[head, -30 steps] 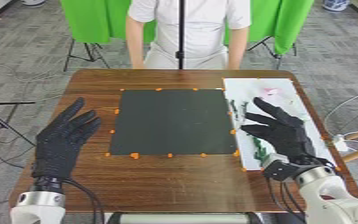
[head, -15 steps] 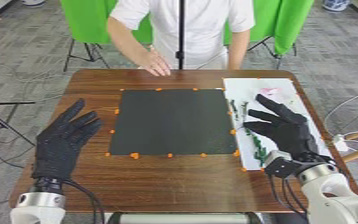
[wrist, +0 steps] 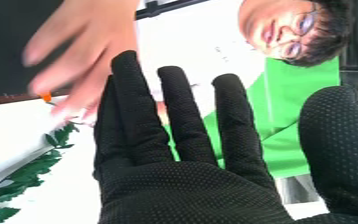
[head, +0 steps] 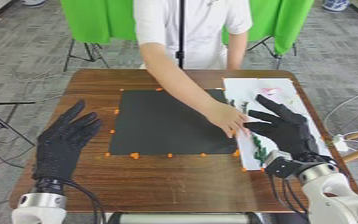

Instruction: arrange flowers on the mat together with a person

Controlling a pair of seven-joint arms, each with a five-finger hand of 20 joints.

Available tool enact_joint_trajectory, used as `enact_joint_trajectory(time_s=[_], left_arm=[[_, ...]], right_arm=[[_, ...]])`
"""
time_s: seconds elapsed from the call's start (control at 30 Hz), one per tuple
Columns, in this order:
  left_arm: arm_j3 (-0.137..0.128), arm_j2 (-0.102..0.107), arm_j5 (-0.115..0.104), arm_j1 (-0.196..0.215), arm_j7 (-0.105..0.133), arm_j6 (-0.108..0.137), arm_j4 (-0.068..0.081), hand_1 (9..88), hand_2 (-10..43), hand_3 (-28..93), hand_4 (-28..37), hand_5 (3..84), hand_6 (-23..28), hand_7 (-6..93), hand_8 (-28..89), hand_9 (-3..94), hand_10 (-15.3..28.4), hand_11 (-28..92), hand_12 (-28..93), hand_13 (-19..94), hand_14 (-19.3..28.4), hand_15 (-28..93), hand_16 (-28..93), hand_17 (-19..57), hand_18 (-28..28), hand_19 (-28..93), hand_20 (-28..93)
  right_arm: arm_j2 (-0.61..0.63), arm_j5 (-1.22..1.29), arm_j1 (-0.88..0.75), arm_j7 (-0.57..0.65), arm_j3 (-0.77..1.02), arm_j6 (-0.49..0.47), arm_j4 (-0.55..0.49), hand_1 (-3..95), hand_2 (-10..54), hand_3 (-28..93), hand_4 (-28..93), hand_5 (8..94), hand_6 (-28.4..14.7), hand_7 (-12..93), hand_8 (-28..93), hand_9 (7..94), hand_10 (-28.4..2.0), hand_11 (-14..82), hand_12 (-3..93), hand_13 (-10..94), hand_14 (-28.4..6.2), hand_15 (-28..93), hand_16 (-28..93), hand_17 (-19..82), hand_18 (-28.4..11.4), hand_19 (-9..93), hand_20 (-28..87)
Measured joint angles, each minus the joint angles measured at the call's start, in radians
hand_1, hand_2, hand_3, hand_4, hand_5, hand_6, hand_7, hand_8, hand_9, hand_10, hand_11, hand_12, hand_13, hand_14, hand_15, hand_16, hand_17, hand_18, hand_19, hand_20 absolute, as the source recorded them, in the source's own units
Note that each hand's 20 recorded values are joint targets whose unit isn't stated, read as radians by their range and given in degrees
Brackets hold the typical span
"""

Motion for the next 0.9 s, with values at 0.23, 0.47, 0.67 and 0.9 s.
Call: enact_joint_trajectory(time_s=[0.23,0.47,0.67,0.9], left_arm=[[0.001,0.0,-0.001,0.002,0.005,0.003,0.0,23.4,10.3,76,-25.4,36.7,10.1,10.4,-9,36.1,23.0,25,8,26,28.4,49,-12,-7.8,24.0,60,-3],[0.002,-0.001,-0.003,0.003,0.005,0.003,-0.001,23.5,10.3,76,-25.5,36.8,10.2,10.5,-9,36.2,23.0,25,9,26,28.4,49,-12,-7.8,23.9,60,-3],[0.001,-0.002,-0.003,0.004,0.002,0.003,-0.004,23.4,10.3,76,-25.4,36.9,10.3,10.5,-9,36.2,23.0,26,9,26,28.4,49,-12,-7.8,24.0,60,-3],[0.004,-0.002,-0.003,0.004,0.002,0.003,-0.004,23.3,10.3,76,-25.4,36.9,10.3,10.7,-9,36.2,23.0,26,8,26,28.4,49,-12,-7.8,24.0,60,-3]], right_arm=[[0.0,0.0,0.004,0.003,-0.001,-0.002,0.001,12.9,13.7,82,-28,39.3,0.7,12,-13,44.6,-17.8,10.7,10.9,39,-21.8,33,13,5,-19.0,54,15],[0.0,0.0,0.004,0.004,0.0,-0.005,0.001,12.9,13.8,82,-28,39.3,0.7,12,-13,44.7,-17.8,10.8,10.9,39,-21.9,33,13,5,-19.0,54,15],[-0.003,0.0,0.003,0.008,0.003,-0.007,0.001,12.8,13.8,82,-28,39.4,0.7,12,-13,44.7,-17.8,10.7,10.9,39,-21.9,33,13,5,-19.0,54,15],[-0.003,0.0,0.003,0.01,0.004,-0.008,0.001,12.8,13.8,82,-28,39.4,0.7,12,-13,44.7,-17.8,10.7,10.9,39,-21.9,33,13,5,-19.0,54,15]])
